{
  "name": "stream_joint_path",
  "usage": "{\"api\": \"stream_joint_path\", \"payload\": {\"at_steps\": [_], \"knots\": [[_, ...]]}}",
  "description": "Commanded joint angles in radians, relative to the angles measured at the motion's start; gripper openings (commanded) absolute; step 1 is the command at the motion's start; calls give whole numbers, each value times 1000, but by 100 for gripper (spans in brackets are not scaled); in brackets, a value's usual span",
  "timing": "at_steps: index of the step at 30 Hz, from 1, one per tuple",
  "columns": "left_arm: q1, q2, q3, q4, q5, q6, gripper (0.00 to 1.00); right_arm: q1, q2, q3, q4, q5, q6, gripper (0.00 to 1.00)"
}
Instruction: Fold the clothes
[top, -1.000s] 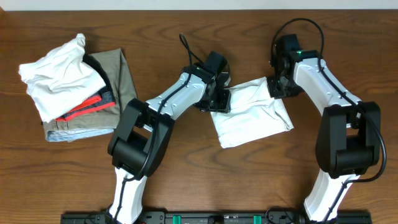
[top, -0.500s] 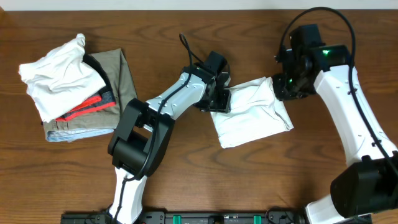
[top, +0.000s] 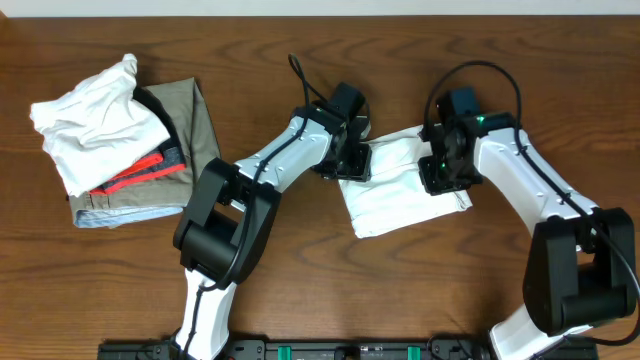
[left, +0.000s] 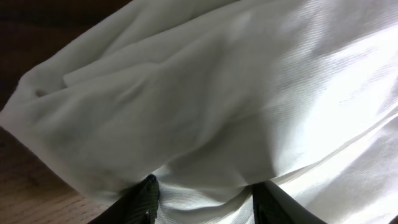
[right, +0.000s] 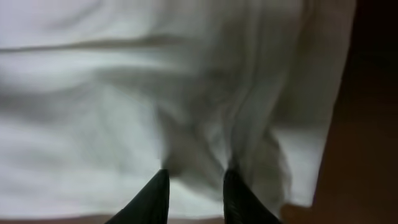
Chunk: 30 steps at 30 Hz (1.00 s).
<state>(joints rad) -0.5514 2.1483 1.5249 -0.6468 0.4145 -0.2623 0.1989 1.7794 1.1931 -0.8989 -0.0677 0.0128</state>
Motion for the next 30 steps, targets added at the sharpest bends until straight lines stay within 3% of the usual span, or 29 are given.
{"api": "stream_joint_path", "payload": {"at_steps": [1, 9, 19, 24, 27, 30], "knots": [[-9, 116, -42, 9, -41, 2, 50, -29, 2, -28, 47, 77, -10, 28], [-9, 116, -42, 10, -41, 2, 50, -63, 5, -43, 157, 87, -8, 31], [-2, 8, -28, -18, -43, 31, 51, -65, -39, -8, 119, 91, 55, 30], [7, -177, -27, -22, -169, 52, 51, -67, -176, 64, 81, 76, 61, 33], [10, -264, -27, 36, -296, 56, 51, -67, -227, 69, 47, 27, 62, 29], [17, -287, -27, 141, -321, 140, 51, -53, -221, 60, -19, -45, 62, 26]]}}
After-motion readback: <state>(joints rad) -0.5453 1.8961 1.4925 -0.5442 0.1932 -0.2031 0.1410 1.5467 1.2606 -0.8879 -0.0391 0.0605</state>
